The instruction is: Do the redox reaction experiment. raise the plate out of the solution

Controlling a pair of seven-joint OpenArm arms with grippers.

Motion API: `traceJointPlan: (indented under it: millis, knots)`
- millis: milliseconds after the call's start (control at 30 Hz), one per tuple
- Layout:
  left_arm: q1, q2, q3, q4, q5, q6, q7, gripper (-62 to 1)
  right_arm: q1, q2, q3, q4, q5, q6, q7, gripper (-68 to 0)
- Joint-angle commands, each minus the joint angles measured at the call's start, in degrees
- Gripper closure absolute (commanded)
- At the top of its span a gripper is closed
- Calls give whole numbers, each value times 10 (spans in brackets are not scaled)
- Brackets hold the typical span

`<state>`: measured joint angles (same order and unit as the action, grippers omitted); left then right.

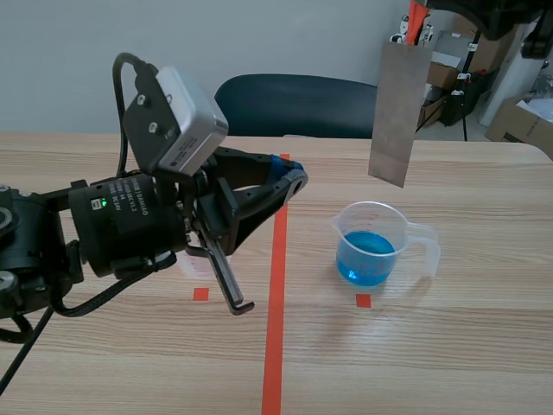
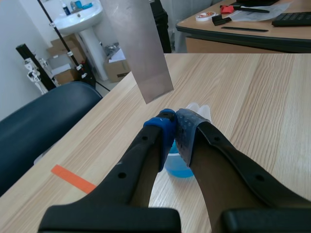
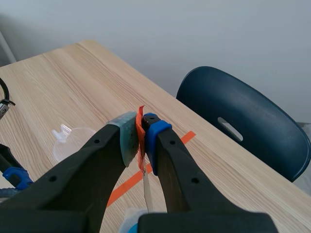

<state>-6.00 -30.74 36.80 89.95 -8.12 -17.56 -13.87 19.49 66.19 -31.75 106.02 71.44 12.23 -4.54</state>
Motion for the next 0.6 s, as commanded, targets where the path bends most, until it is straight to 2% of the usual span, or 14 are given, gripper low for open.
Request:
traceJointPlan:
  millis: [0,300,567]
  knots:
    - [-12,12,9,-12,3,4,10,-25,17,8,3,2,5,-3,13,-4]
    - [-76,69,48,-96,12,16,30,-25,17,8,3,2,6,-2,23,-4]
    - [-113,105,55,-155,11,14,30,-25,16,8,3,2,6,-2,23,-4]
